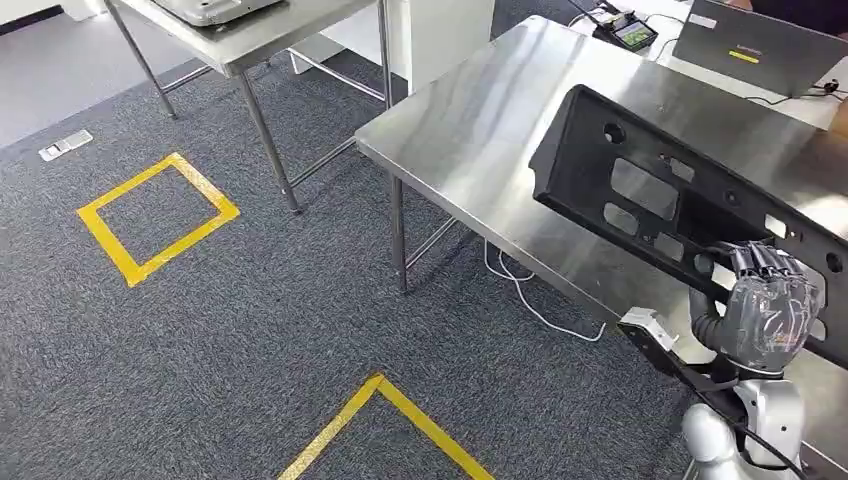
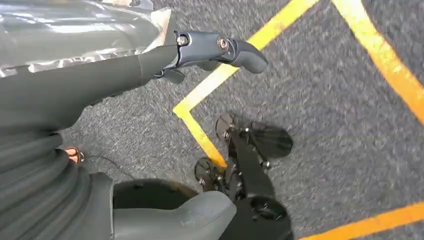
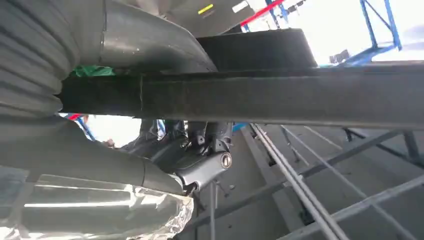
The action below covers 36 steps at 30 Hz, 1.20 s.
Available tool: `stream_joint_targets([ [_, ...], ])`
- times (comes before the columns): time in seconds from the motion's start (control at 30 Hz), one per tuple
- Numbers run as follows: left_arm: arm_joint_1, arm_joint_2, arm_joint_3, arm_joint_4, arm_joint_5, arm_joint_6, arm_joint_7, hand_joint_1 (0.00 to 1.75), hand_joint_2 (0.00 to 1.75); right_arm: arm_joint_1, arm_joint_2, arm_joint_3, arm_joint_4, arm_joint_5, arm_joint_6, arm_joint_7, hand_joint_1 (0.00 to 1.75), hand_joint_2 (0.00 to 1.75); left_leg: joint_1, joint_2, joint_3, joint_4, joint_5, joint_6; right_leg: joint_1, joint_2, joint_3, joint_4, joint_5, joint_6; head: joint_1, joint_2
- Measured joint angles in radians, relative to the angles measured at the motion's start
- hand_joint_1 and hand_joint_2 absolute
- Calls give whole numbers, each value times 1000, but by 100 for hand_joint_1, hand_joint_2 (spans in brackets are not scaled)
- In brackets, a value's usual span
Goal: Take the parts from the cabinet and place them on the table.
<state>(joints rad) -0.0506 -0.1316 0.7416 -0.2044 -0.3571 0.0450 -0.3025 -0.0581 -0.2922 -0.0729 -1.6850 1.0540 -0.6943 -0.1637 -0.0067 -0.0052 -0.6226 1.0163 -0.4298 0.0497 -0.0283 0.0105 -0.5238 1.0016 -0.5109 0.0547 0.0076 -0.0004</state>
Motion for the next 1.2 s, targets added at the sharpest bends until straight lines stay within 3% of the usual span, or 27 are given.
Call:
stream_joint_targets([
  [0.03,1,-1,1,0,0,0,0,0,175,0,0,1,2,1,0,0,175,175,5,1,18,-17,5,7,-3,-5,-12,25,-7,-3,3,0],
  [0.07,0,-2,2,0,0,0,0,0,175,-3,0,3,3,2,0,0,175,175,4,2,29,-22,2,16,1,-5,-41,87,-33,-12,1,0],
  [0.13,-1,-2,5,0,-2,0,0,0,175,1,0,4,6,3,-1,0,175,175,0,3,39,-22,-8,25,0,-5,-138,252,-83,-23,6,0],
  [0.17,0,-2,6,0,-4,0,0,0,175,5,0,4,7,3,-1,0,175,175,-1,2,44,-21,-14,27,0,-5,-185,316,-93,-21,5,0],
  [0.2,1,-2,6,0,-7,0,2,0,175,11,0,4,9,3,-2,0,175,175,-3,0,51,-21,-20,27,1,-5,-205,328,-83,-15,7,0],
  [0.23,1,-2,6,0,-10,1,2,0,175,16,0,4,11,3,-2,0,175,175,-5,-1,59,-21,-26,26,1,-5,-202,296,-55,-6,6,0],
  [0.27,2,-2,6,0,-11,1,4,0,175,20,0,4,11,3,-2,0,175,175,-6,-3,69,-20,-34,24,0,-5,-177,222,-11,5,8,0],
  [0.3,2,-2,6,0,-11,1,4,0,175,21,0,4,11,3,-2,0,175,175,-6,-4,82,-20,-43,20,-1,-7,-135,121,41,14,8,0],
  [0.33,3,-2,6,0,-12,1,4,0,175,20,0,4,11,3,-3,0,175,175,-7,-5,89,-18,-53,14,-1,-14,-103,40,76,17,10,0],
  [0.37,2,-2,7,0,-13,2,6,0,175,19,0,4,10,3,-3,0,175,175,-18,-5,86,-7,-66,8,5,-14,-88,20,80,6,14,0],
  [0.4,1,-2,7,0,-15,3,6,0,175,21,0,4,10,3,-3,0,175,175,-17,-5,86,-8,-72,5,5,-11,-88,19,78,-11,13,0],
  [0.47,2,-2,7,0,-20,5,7,0,175,27,0,4,10,3,-3,2,175,175,-13,-3,88,-10,-75,0,10,-10,-88,19,73,-24,12,0],
  [0.53,1,2,6,-1,-23,5,9,0,175,27,0,3,8,5,-3,3,175,175,-6,-2,87,13,-93,-14,1,-6,-78,14,70,-36,11,0],
  [0.57,0,2,6,-1,-28,4,10,0,175,28,0,3,5,9,-3,7,175,175,-3,-1,62,64,-117,-22,0,-7,-72,14,64,-46,5,0],
  [0.63,1,2,6,-1,-33,-1,12,0,175,31,1,2,3,30,-3,20,175,175,7,-1,-26,219,-177,-32,3,-8,-62,14,55,-57,5,0],
  [0.67,2,2,6,-1,-33,-1,14,0,175,33,2,0,3,42,-3,25,175,175,12,-1,-76,289,-189,-37,6,-8,-57,14,49,-60,5,0],
  [0.7,3,2,6,-1,-34,-2,16,0,175,36,6,-3,3,49,-3,27,175,175,15,0,-105,314,-181,-38,7,-7,-51,14,44,-59,5,0],
  [0.73,3,2,6,-1,-35,-2,16,0,175,38,10,-5,3,55,-3,32,175,175,17,1,-108,289,-147,-38,7,-6,-44,14,38,-58,5,0],
  [0.77,3,2,6,-1,-35,-2,16,0,175,38,11,-6,3,57,-3,34,175,175,18,1,-92,234,-102,-36,7,-5,-36,14,33,-57,5,0],
  [0.83,2,3,7,-1,-41,-2,16,0,175,36,16,-12,3,63,-3,38,175,175,18,2,-19,51,8,-25,6,-2,-15,13,20,-51,4,0],
  [0.9,0,4,7,-1,-43,-2,17,0,175,35,19,-17,3,66,-3,40,175,175,8,1,-3,17,-10,-17,14,0,-14,12,10,-37,6,0],
  [1.0,1,5,7,-1,-44,-2,17,0,175,34,24,-21,3,69,-3,40,175,175,-5,0,3,9,-15,0,7,-1,-9,3,3,-20,4,0],
  [1.03,1,5,7,-1,-44,-2,17,0,175,36,24,-22,3,70,-3,40,175,175,7,1,23,-13,-7,10,12,-5,-12,23,-5,-17,7,0],
  [1.07,1,5,7,-2,-45,-2,16,0,175,36,24,-24,3,70,-3,40,175,175,1,1,34,-18,-10,16,10,-7,-27,62,-18,-21,7,0],
  [1.13,-1,6,7,-2,-45,-2,16,0,175,36,25,-27,3,72,-3,40,175,175,0,2,46,-17,-19,25,9,-7,-117,216,-72,-33,9,0],
  [1.17,-1,6,7,-2,-45,-2,16,0,175,38,26,-27,3,72,-3,41,175,175,-1,2,50,-16,-25,29,9,-7,-166,287,-89,-32,8,0],
  [1.2,0,6,8,-2,-45,-2,16,0,175,40,27,-27,4,73,-3,41,175,175,-2,1,55,-16,-30,29,9,-7,-201,327,-88,-29,10,0],
])
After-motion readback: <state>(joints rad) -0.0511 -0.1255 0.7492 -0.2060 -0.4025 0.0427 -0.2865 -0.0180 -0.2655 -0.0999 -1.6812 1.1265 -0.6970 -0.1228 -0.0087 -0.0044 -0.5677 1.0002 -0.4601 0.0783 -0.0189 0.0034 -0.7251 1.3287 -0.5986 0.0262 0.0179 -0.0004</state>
